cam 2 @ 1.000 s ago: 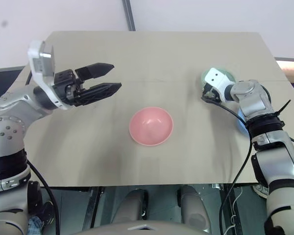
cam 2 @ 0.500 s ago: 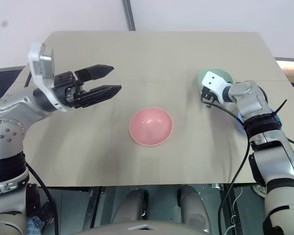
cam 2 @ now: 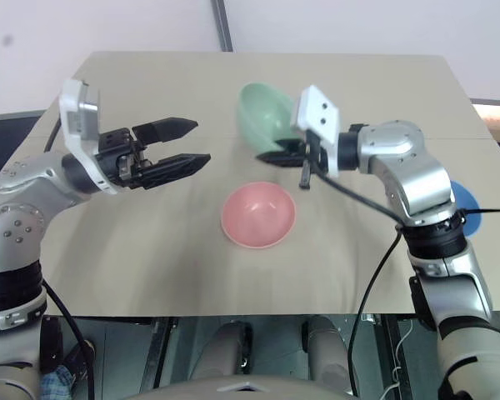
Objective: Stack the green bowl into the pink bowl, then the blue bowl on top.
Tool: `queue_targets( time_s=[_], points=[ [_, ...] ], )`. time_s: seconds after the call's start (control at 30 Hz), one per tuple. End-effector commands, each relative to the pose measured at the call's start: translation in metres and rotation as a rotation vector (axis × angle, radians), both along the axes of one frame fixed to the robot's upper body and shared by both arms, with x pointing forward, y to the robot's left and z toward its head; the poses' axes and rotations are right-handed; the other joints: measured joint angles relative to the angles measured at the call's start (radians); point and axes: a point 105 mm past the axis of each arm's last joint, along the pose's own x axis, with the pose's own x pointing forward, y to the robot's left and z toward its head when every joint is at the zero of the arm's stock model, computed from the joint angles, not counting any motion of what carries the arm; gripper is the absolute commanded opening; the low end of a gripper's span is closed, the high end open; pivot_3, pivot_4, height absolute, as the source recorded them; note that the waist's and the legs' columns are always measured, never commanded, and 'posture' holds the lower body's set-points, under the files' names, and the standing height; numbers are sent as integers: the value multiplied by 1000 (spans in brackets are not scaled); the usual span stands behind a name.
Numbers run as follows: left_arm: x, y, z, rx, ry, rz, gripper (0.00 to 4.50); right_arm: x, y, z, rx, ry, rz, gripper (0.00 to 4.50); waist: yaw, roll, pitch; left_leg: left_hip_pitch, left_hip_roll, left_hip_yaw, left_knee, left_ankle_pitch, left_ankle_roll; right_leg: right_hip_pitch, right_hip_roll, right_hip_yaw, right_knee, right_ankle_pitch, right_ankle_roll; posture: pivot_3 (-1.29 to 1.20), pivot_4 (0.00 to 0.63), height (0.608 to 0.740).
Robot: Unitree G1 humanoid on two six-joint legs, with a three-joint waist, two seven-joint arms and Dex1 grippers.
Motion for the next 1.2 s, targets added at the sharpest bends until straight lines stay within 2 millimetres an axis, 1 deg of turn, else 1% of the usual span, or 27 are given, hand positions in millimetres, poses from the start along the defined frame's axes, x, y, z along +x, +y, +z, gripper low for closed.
queue_targets(
  time_s=[0.03,0.23,0.3,0.33,0.37,0.43,0.47,0.5,0.53,0.57,0.6,0.67,0.8,0.87,0.93,0.97,1.0,1.1,1.13,1.2],
  points=[
    [-3,0,9,18,-51,-13,4500,-25,4,-25,-151,-71,117,17,0,0,0,0,0,0,0,0,0,0,0,0,0,0,0,0,150,740],
    [-2,0,8,27,-47,-14,4500,-32,9,-59,-267,-115,155,17,-7,0,0,1,0,0,0,0,0,0,1,0,1,0,0,0,150,740],
    [-2,0,8,24,-45,-16,4500,-32,12,-63,-282,-119,161,17,-5,0,0,1,0,0,0,0,0,0,1,0,0,0,0,0,150,740],
    [-3,-1,7,24,-45,-17,4500,-32,13,-63,-284,-119,160,894,-5,0,0,1,0,0,0,0,0,0,1,0,0,0,0,0,150,740],
    [-3,-1,7,24,-44,-17,4500,-31,14,-63,-285,-121,154,1243,-4,0,0,1,0,0,0,0,0,0,0,0,0,0,0,0,150,740],
    [-2,-1,7,24,-44,-15,4500,-29,14,-62,-292,-123,147,2172,-3,0,0,1,0,0,0,0,0,0,0,0,0,0,0,0,150,740],
    [-2,0,7,23,-43,-14,4500,-28,14,-63,-296,-124,145,2742,-3,0,0,1,0,0,0,0,0,0,0,0,0,0,0,0,150,740],
    [-2,0,7,22,-43,-13,4500,-26,14,-61,-283,-137,136,3102,-3,0,0,1,0,0,0,0,0,0,0,0,0,0,0,0,150,740],
    [-2,0,7,21,-42,-13,4500,-23,14,-60,-269,-150,123,3616,-3,0,0,1,0,0,0,0,0,0,0,0,0,0,0,0,150,740],
    [-2,0,6,22,-41,-13,4500,-22,14,-59,-264,-155,117,3982,-3,0,0,1,0,0,0,0,0,0,0,0,0,0,0,0,150,740],
    [-2,0,6,21,-41,-13,4500,-24,12,-56,-242,-127,116,4472,-3,0,0,1,0,0,0,0,0,0,0,0,0,0,0,0,150,740],
    [-2,0,6,21,-42,-14,4500,-28,9,-49,-203,-74,122,4472,-3,0,0,1,0,0,0,0,0,0,0,0,0,0,0,0,150,740],
    [-2,0,6,19,-46,-20,4500,-37,-2,-25,-77,28,133,4472,-2,0,0,0,0,0,0,0,0,0,0,0,0,0,0,0,150,740],
    [-4,-2,6,12,-55,-45,4500,-40,-14,-18,-10,121,102,4472,-1,0,0,1,0,0,0,0,0,0,0,0,0,0,0,0,150,740],
    [-7,-4,5,8,-58,-72,4500,-40,-29,-19,17,200,49,4472,1,0,0,1,0,-1,0,0,0,1,0,-1,0,0,0,0,150,740],
    [-8,-5,3,10,-54,-88,4500,-36,-38,-23,4,211,1,4472,3,0,0,0,0,-1,0,0,0,1,0,-1,0,0,0,0,150,740],
    [-10,-6,1,13,-47,-105,4500,-31,-47,-27,-14,218,-54,4472,3,0,0,0,0,-1,0,0,0,1,0,-1,0,0,0,0,150,740],
    [-18,-10,-3,27,-26,-182,4500,-8,-87,-46,-120,211,-295,4472,3,0,0,0,0,0,0,0,0,1,0,0,-1,0,0,0,150,740],
    [-21,-12,-5,32,-20,-208,4500,-3,-99,-49,-138,220,-361,4472,2,0,0,0,0,0,0,0,0,1,0,0,0,0,0,0,150,740],
    [-26,-15,-10,62,-18,-266,4500,4,-120,-48,-115,232,-465,4472,-3,0,0,1,0,0,0,0,0,0,1,0,0,0,0,0,150,740]
  ],
)
